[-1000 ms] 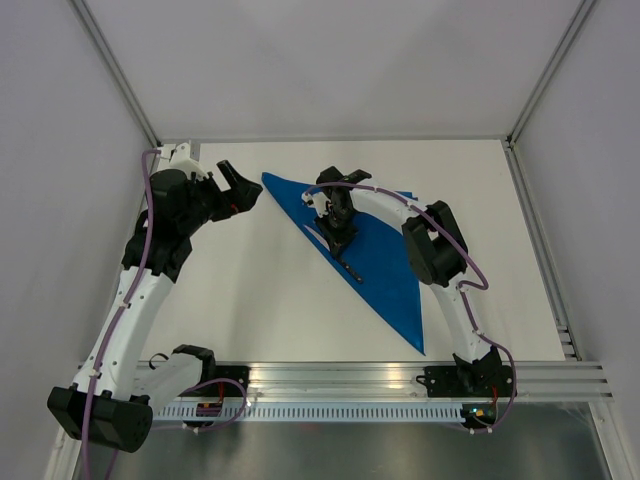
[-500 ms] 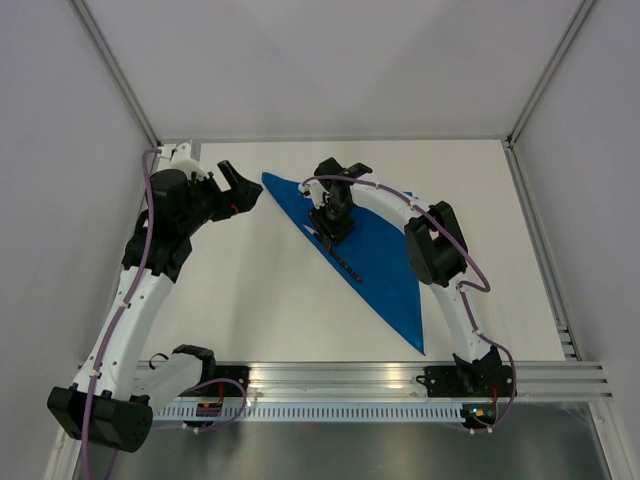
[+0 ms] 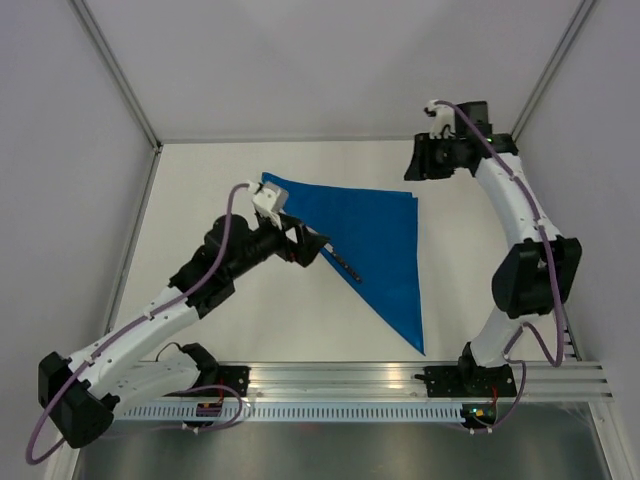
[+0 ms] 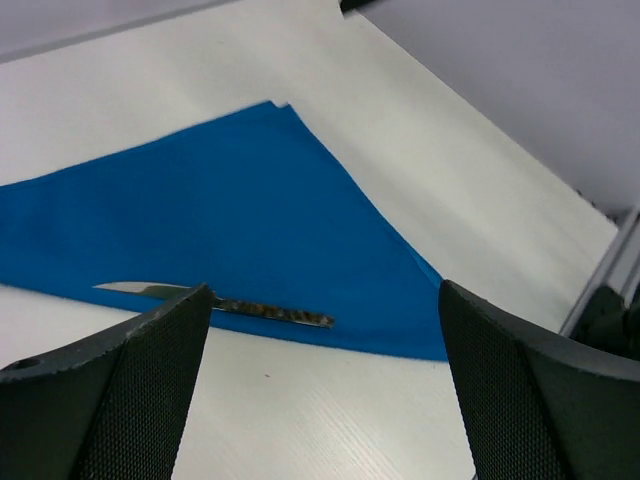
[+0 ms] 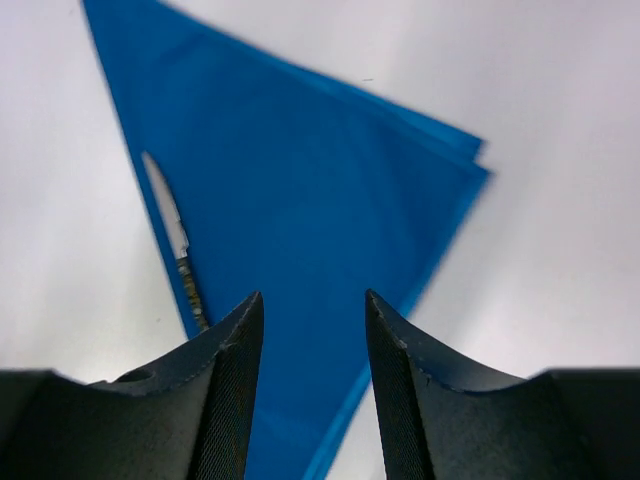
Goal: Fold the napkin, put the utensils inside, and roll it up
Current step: Place the utensil onto the napkin, then fold the napkin
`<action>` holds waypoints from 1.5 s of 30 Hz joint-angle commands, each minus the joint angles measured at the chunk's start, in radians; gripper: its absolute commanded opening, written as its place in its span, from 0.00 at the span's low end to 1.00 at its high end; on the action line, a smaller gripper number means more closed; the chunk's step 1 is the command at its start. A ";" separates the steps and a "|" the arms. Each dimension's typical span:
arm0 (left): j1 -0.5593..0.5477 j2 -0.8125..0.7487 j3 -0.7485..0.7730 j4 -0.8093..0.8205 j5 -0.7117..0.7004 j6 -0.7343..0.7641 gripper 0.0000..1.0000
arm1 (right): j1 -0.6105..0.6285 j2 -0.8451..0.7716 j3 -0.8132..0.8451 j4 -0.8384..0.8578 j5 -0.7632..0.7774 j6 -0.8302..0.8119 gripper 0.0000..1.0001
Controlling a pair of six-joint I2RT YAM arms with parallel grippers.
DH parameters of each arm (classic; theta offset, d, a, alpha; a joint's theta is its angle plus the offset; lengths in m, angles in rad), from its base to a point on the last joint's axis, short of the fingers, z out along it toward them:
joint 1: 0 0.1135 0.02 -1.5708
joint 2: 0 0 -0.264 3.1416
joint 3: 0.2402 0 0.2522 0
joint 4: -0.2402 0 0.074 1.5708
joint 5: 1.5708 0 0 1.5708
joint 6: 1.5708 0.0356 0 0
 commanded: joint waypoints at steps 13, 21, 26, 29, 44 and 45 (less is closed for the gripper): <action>-0.673 0.405 -0.370 0.902 -0.376 0.668 1.00 | -0.321 -0.197 -0.325 0.183 -0.076 0.020 0.51; -0.835 0.756 -0.275 1.080 -0.453 0.850 0.98 | -0.324 -0.208 -0.337 0.196 -0.087 0.032 0.50; -0.878 0.884 -0.221 1.126 -0.462 0.912 0.95 | -0.322 -0.200 -0.343 0.200 -0.096 0.038 0.47; -0.881 0.930 -0.178 1.123 -0.442 0.925 0.90 | -0.322 -0.192 -0.343 0.200 -0.097 0.040 0.43; -0.882 1.088 -0.051 1.088 -0.355 0.911 0.66 | -0.322 -0.188 -0.348 0.208 -0.104 0.047 0.31; -0.882 1.097 -0.048 1.088 -0.350 0.911 0.65 | -0.322 -0.189 -0.348 0.208 -0.104 0.047 0.31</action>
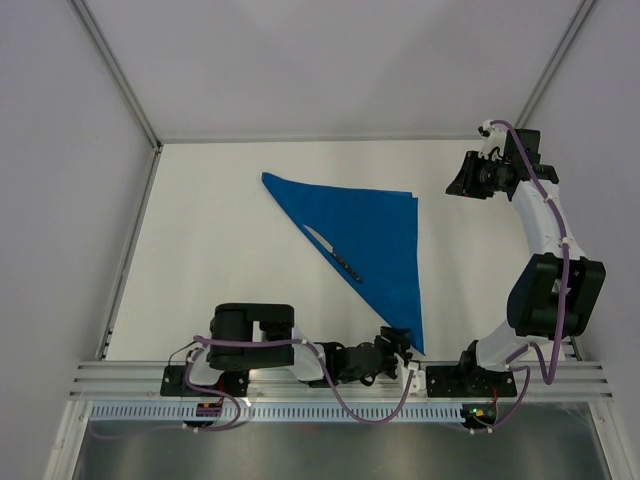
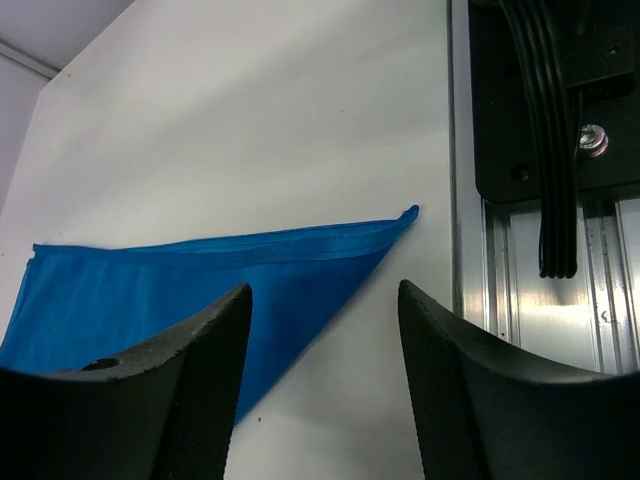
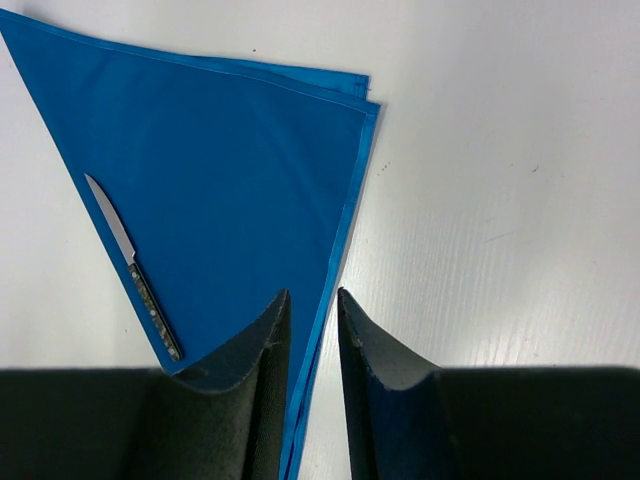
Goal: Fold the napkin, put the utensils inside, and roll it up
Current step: Fold the napkin
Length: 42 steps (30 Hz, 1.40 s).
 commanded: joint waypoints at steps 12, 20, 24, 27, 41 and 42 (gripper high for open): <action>-0.006 0.093 0.084 0.052 0.039 0.006 0.52 | -0.001 0.007 -0.008 0.040 -0.023 0.016 0.26; -0.005 0.109 0.102 0.046 0.016 0.010 0.38 | -0.001 0.007 -0.015 0.042 -0.025 0.021 0.25; -0.005 0.108 0.108 0.037 0.008 0.006 0.26 | -0.001 0.007 -0.013 0.042 -0.025 0.019 0.24; -0.005 0.105 0.111 0.037 0.004 0.000 0.08 | -0.001 0.007 -0.013 0.042 -0.023 0.019 0.24; 0.139 -0.109 0.128 -0.099 0.040 -0.393 0.02 | -0.001 0.010 -0.018 0.034 -0.034 0.015 0.23; 0.164 -0.127 0.124 -0.109 0.077 -0.439 0.02 | -0.001 0.011 -0.016 0.032 -0.035 0.015 0.23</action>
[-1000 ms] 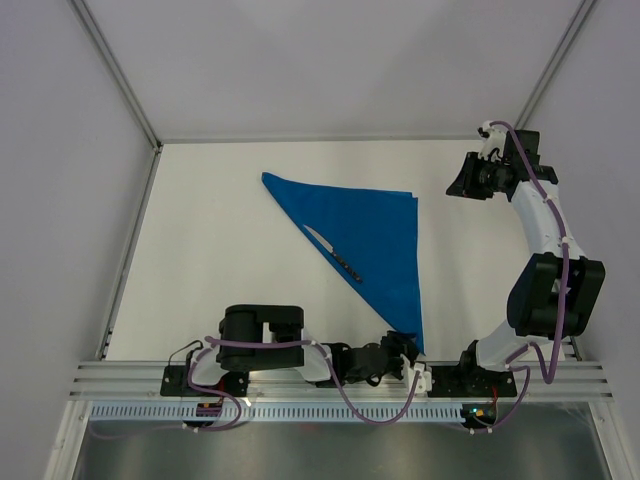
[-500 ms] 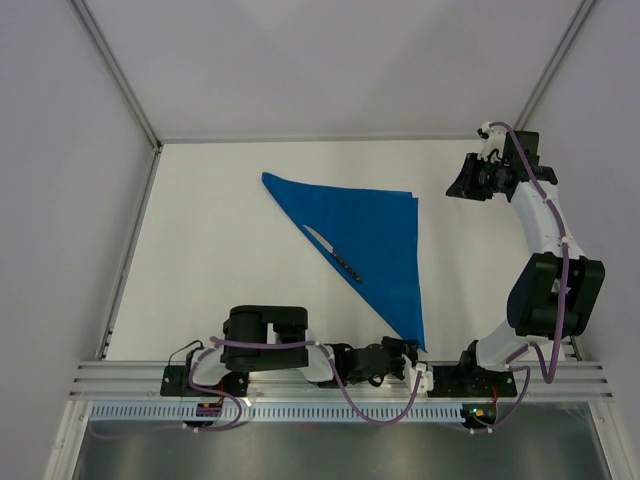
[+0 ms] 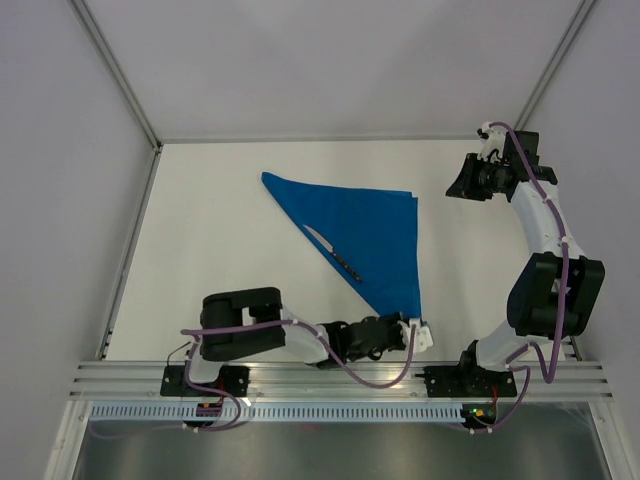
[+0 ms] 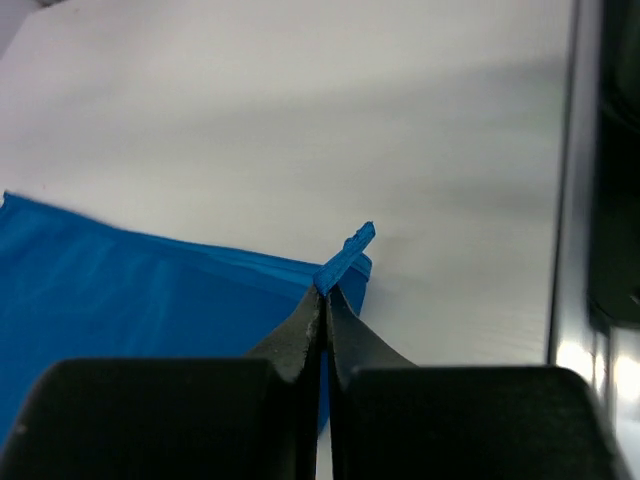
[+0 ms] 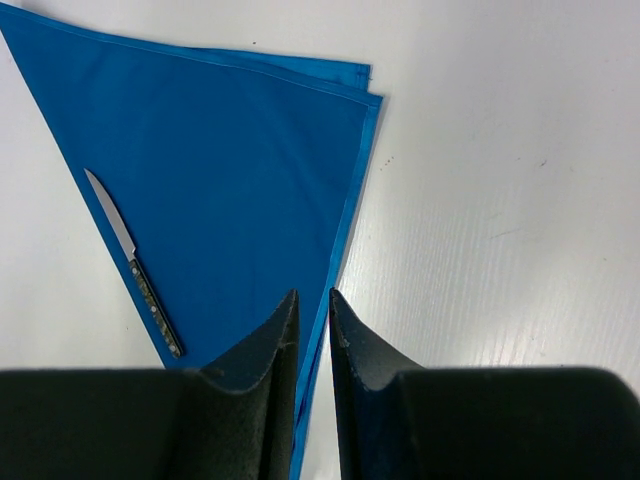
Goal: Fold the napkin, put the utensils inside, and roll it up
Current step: Fold the napkin
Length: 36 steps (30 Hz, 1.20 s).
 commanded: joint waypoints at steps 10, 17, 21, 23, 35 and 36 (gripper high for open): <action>0.391 -0.256 -0.009 -0.152 0.133 -0.753 0.02 | 0.001 0.011 -0.001 0.018 -0.040 0.003 0.23; 0.560 -0.292 -0.040 -0.234 0.097 -0.912 0.02 | 0.016 0.020 0.003 0.012 -0.034 0.001 0.23; 0.626 -0.292 -0.043 -0.268 0.096 -0.969 0.02 | 0.030 0.022 0.003 0.012 -0.028 -0.002 0.23; 0.661 -0.286 -0.039 -0.297 0.097 -0.995 0.02 | 0.036 0.025 0.005 0.012 -0.025 -0.006 0.23; 0.804 -0.247 -0.033 -0.347 0.137 -1.124 0.02 | 0.059 0.036 0.008 0.004 -0.012 -0.017 0.23; 0.810 -0.241 -0.033 -0.349 0.142 -1.136 0.02 | 0.061 0.036 0.009 0.004 -0.011 -0.017 0.23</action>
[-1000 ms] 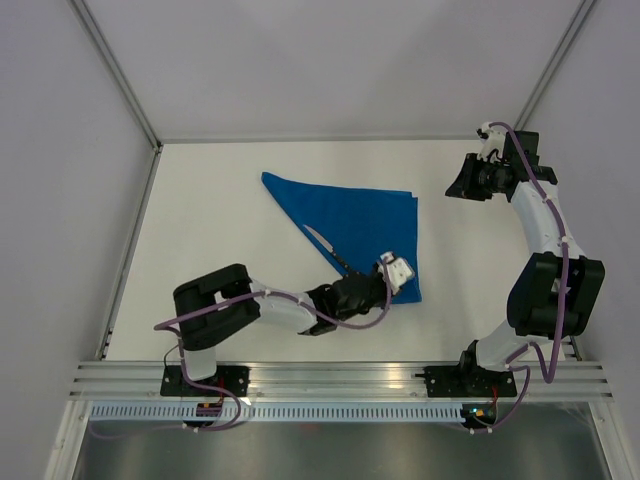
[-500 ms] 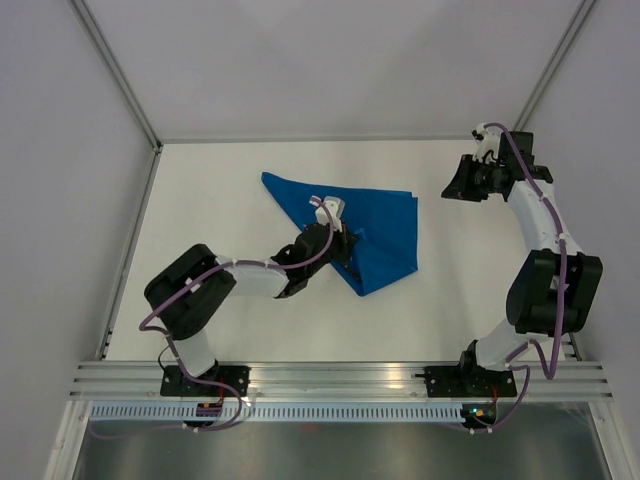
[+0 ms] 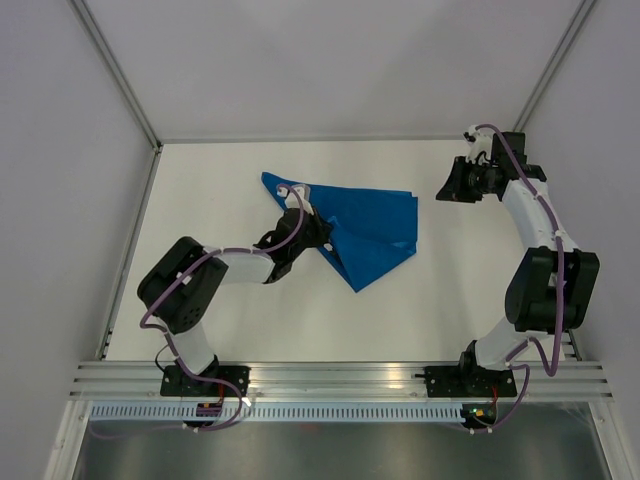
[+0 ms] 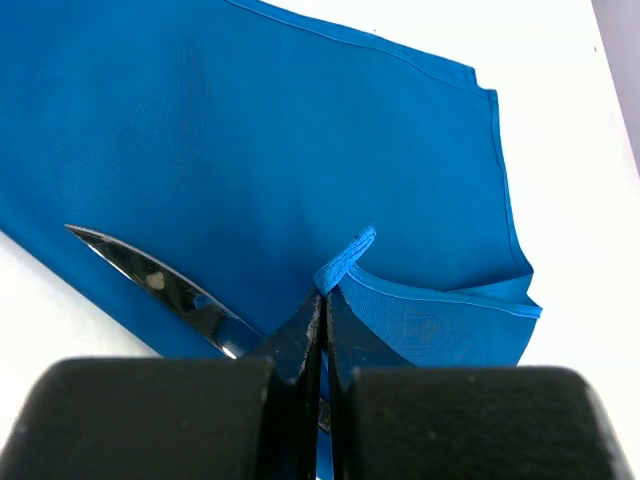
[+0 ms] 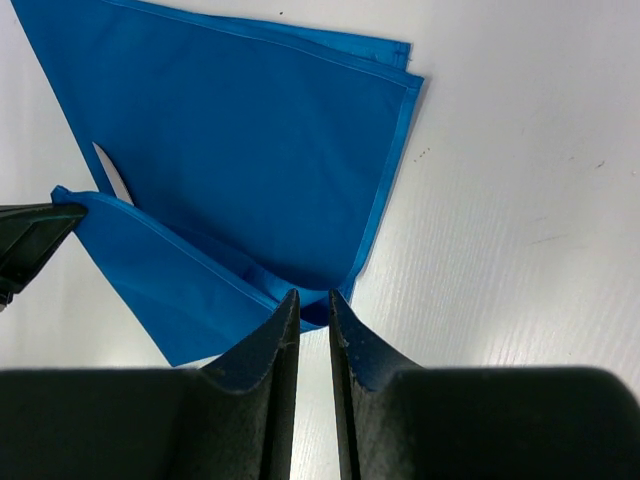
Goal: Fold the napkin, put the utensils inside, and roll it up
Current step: Fold the napkin
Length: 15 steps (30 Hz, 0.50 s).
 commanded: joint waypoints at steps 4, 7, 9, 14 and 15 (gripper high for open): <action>0.042 0.029 0.009 -0.012 0.042 -0.109 0.02 | 0.016 0.006 0.008 0.009 0.009 -0.013 0.23; 0.048 0.035 0.011 -0.019 0.040 -0.128 0.02 | 0.021 0.007 0.010 0.008 0.015 -0.016 0.23; 0.054 0.038 0.013 -0.031 0.038 -0.142 0.02 | 0.026 0.009 0.011 0.008 0.020 -0.018 0.23; 0.074 0.044 0.013 -0.037 0.048 -0.162 0.02 | 0.039 0.014 0.008 0.004 0.027 -0.024 0.23; 0.076 0.046 0.013 -0.039 0.048 -0.168 0.02 | 0.042 0.015 0.008 0.006 0.030 -0.025 0.23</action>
